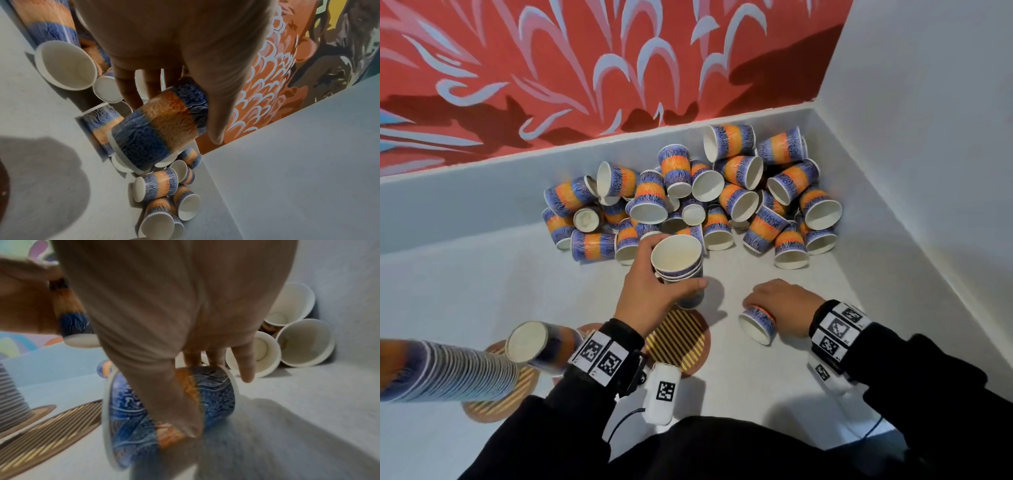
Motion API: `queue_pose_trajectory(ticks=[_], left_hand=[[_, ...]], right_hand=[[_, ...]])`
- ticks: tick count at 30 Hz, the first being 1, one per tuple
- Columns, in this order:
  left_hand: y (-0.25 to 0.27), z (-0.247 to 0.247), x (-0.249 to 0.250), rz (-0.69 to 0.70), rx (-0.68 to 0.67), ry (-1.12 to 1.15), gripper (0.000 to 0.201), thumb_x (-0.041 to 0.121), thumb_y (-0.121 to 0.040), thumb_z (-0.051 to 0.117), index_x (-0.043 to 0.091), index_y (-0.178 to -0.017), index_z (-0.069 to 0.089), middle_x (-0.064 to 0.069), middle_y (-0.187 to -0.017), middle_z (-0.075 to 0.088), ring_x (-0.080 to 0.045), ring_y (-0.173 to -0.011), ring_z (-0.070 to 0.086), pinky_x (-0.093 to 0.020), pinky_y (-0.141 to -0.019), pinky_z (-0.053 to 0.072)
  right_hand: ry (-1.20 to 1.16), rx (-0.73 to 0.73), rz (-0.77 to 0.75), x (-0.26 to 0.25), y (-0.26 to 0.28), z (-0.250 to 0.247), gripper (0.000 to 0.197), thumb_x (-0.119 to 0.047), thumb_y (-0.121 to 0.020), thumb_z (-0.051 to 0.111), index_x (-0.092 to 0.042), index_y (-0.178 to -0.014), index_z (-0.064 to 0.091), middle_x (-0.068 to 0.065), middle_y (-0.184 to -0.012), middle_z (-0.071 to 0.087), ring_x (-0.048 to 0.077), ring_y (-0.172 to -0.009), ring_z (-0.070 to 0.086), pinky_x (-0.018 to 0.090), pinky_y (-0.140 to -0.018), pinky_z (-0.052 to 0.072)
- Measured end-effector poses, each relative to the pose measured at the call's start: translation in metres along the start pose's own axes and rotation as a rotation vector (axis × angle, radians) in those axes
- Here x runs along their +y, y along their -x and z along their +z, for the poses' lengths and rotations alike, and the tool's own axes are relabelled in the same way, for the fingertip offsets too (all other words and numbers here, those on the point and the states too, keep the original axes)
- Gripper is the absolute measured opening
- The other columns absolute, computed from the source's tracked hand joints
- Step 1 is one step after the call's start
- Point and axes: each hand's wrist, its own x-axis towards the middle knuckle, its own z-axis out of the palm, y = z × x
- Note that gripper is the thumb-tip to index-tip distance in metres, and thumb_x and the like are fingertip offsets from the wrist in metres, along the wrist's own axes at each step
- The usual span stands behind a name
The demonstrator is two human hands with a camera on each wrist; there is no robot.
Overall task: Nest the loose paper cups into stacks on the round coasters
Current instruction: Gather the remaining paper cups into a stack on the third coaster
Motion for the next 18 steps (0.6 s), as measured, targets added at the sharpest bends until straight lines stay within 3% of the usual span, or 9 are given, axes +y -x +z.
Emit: queue_pose_trajectory(ticks=[2, 3, 5, 6, 9, 14, 16, 18], left_hand=[[0.001, 0.003, 0.006, 0.019, 0.002, 0.011, 0.088, 0.022, -0.066, 0.099, 0.036, -0.135, 0.048, 0.021, -0.127, 0.059, 0.008, -0.113, 0.06, -0.028, -0.099, 0.055], [0.001, 0.005, 0.009, 0.038, 0.004, 0.008, 0.092, 0.022, -0.065, 0.099, 0.035, -0.138, 0.046, 0.02, -0.13, 0.058, 0.007, -0.115, 0.059, -0.026, -0.1, 0.055], [0.003, 0.009, 0.017, 0.101, 0.006, -0.018, 0.099, 0.025, -0.063, 0.101, 0.034, -0.143, 0.044, 0.017, -0.136, 0.054, 0.005, -0.121, 0.056, -0.023, -0.101, 0.052], [0.004, 0.012, 0.022, 0.139, 0.006, -0.029, 0.1, 0.026, -0.063, 0.101, 0.033, -0.144, 0.043, 0.017, -0.138, 0.053, 0.005, -0.123, 0.055, -0.02, -0.102, 0.05], [0.007, 0.019, 0.036, 0.242, -0.021, -0.03, 0.098, 0.025, -0.065, 0.101, 0.031, -0.144, 0.044, 0.026, -0.136, 0.051, 0.003, -0.129, 0.052, -0.016, -0.103, 0.047], [0.011, 0.027, 0.046, 0.289, -0.204, -0.106, 0.111, 0.037, -0.06, 0.102, 0.035, -0.15, 0.038, 0.025, -0.138, 0.053, -0.001, -0.133, 0.052, -0.019, -0.107, 0.045], [0.012, 0.027, 0.043, 0.282, -0.212, -0.124, 0.117, 0.031, -0.059, 0.103, 0.037, -0.153, 0.033, 0.032, -0.137, 0.05, 0.003, -0.133, 0.05, -0.015, -0.106, 0.043], [0.013, 0.025, 0.039, 0.255, -0.189, -0.106, 0.121, 0.023, -0.058, 0.104, 0.037, -0.154, 0.031, 0.039, -0.133, 0.05, 0.006, -0.13, 0.051, -0.014, -0.104, 0.045]], right_hand=[[0.0, 0.038, 0.019, 0.0, 0.008, 0.006, 0.064, -0.016, -0.08, 0.076, -0.036, -0.137, 0.055, -0.005, -0.138, 0.056, 0.025, -0.129, 0.054, 0.048, -0.102, 0.051], [-0.053, 0.096, 0.027, -0.002, 0.012, 0.007, 0.054, -0.027, -0.08, 0.076, -0.035, -0.13, 0.058, -0.006, -0.129, 0.061, 0.024, -0.121, 0.06, 0.046, -0.096, 0.053], [-0.401, 0.214, 0.031, -0.005, 0.019, 0.009, 0.055, -0.056, -0.073, 0.076, -0.035, -0.121, 0.059, -0.01, -0.114, 0.069, 0.015, -0.104, 0.067, 0.038, -0.086, 0.055], [-0.617, 0.262, 0.008, -0.008, 0.022, 0.008, 0.058, -0.059, -0.072, 0.08, -0.034, -0.121, 0.06, -0.011, -0.11, 0.071, 0.01, -0.1, 0.068, 0.033, -0.083, 0.055], [-0.996, 0.407, -0.092, -0.023, 0.029, 0.001, 0.051, -0.035, -0.082, 0.089, -0.031, -0.125, 0.062, -0.009, -0.111, 0.076, 0.004, -0.102, 0.07, 0.024, -0.086, 0.056], [-1.059, 0.551, -0.195, -0.042, 0.029, -0.008, 0.062, -0.024, -0.079, 0.093, -0.026, -0.132, 0.061, -0.01, -0.122, 0.074, 0.008, -0.114, 0.069, 0.031, -0.095, 0.058], [-1.099, 0.576, -0.217, -0.047, 0.029, -0.011, 0.063, -0.02, -0.079, 0.093, -0.028, -0.133, 0.06, -0.012, -0.122, 0.073, 0.006, -0.114, 0.069, 0.03, -0.094, 0.058], [-1.142, 0.583, -0.224, -0.049, 0.028, -0.012, 0.065, -0.021, -0.078, 0.093, -0.026, -0.134, 0.06, -0.01, -0.123, 0.073, 0.011, -0.116, 0.069, 0.038, -0.097, 0.06]])
